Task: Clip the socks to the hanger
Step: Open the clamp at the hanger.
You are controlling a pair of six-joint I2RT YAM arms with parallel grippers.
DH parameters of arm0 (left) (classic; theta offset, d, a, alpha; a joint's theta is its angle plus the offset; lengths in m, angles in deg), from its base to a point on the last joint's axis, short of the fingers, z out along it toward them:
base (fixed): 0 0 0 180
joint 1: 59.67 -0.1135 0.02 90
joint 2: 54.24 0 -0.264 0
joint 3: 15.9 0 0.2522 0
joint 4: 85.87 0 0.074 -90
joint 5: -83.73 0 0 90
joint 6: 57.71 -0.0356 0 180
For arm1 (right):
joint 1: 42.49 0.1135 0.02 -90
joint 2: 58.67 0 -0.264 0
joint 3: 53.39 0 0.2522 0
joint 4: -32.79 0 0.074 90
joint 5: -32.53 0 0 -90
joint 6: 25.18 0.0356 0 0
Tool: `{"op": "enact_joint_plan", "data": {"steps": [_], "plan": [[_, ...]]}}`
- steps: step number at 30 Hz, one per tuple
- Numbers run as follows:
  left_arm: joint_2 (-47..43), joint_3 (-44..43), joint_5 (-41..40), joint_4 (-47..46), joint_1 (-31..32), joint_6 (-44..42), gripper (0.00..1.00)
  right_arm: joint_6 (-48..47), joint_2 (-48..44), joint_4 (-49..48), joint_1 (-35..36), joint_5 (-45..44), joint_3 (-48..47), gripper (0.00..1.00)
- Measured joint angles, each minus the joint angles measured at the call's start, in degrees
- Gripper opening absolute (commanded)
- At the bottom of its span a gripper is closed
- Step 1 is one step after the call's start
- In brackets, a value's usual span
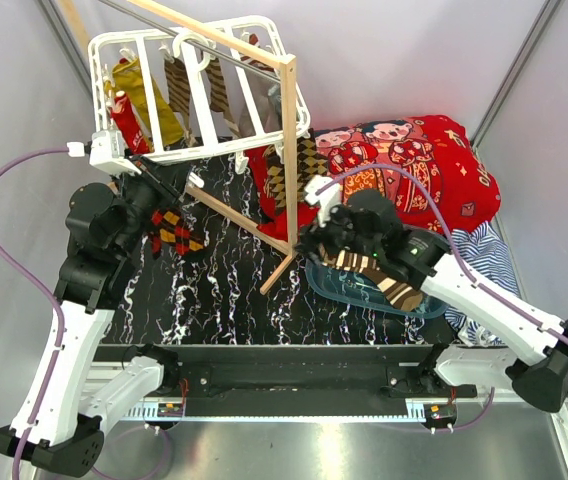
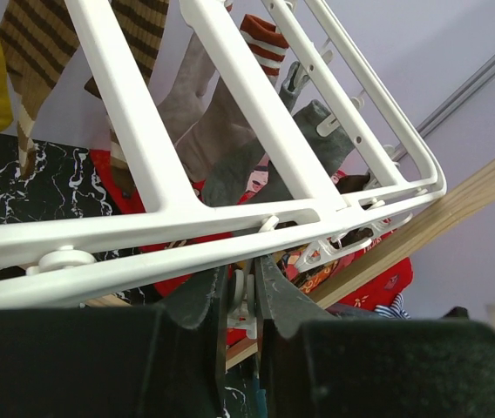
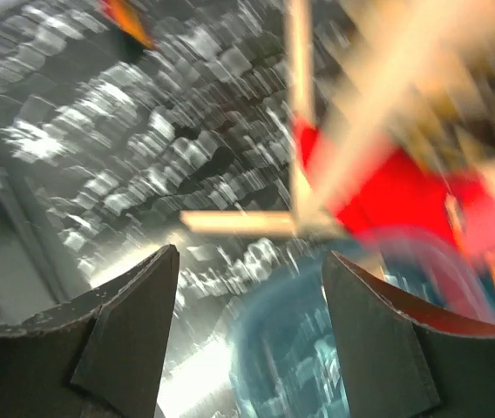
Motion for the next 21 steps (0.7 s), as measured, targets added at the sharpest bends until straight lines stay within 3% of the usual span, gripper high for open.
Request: {"op": "enact_joint_plan", "data": {"steps": [5,11,21], "plan": [[0.0,0.0,0.0,0.2,0.0,0.0,0.13,1.3,-0.5,5.2,-9.4,-1.9,5.2,0.61],[0.0,0.0,0.0,0.2,0.0,0.0,0.13,2.5,7.8,5.8,-15.9,-1.7,6.0,0.36],[0.0,0.0,0.0,0.2,0.0,0.0,0.13,5.9,25.3,3.9,-18.8,-1.5,5.2,0.36]]}}
